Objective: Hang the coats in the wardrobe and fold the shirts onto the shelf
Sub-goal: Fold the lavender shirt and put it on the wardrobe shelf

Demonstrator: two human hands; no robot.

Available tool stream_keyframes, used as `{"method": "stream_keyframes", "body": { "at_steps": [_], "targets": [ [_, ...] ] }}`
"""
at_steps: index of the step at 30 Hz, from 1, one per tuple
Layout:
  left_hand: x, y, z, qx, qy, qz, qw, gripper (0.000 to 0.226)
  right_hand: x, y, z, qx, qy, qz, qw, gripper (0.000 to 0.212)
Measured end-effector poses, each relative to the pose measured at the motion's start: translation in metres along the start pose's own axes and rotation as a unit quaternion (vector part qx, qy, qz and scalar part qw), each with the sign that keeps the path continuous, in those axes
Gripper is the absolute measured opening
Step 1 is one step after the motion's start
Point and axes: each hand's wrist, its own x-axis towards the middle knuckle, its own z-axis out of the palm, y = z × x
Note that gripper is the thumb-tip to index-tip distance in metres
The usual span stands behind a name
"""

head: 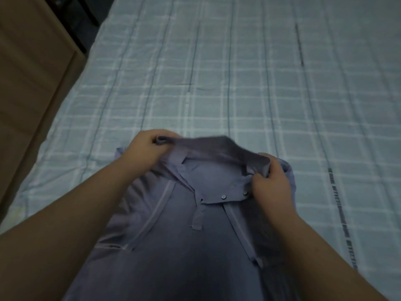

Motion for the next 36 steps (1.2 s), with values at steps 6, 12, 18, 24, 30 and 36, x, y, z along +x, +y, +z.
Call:
{"method": "stream_keyframes", "body": {
  "at_steps": [6, 12, 18, 24, 30, 36],
  "targets": [
    [-0.030, -0.043, -0.022, 0.190, -0.139, 0.087, 0.968, 0.068, -0.002, 0.029, -0.009, -0.070, -0.021, -0.143, 0.987, 0.059],
    [-0.061, -0.056, -0.008, 0.396, -0.171, 0.118, 0.894, 0.051, -0.008, 0.064, -0.017, -0.339, -0.045, -0.213, 0.915, 0.055],
    [-0.095, -0.046, 0.000, 0.407, -0.130, 0.058, 0.902, 0.062, -0.035, 0.054, -0.020, -0.369, -0.029, -0.230, 0.900, 0.066],
    [-0.224, -0.044, 0.002, 0.325, -0.106, 0.032, 0.939, 0.065, -0.151, 0.061, -0.031, -0.259, -0.038, -0.238, 0.935, 0.064],
    [-0.389, -0.080, -0.004, 0.263, -0.059, 0.028, 0.963, 0.052, -0.301, 0.138, -0.070, -0.236, -0.088, -0.177, 0.951, 0.059],
    [-0.501, -0.113, -0.026, 0.257, 0.055, -0.172, 0.949, 0.059, -0.401, 0.193, -0.107, -0.238, 0.038, 0.063, 0.968, 0.062]
  ]
}}
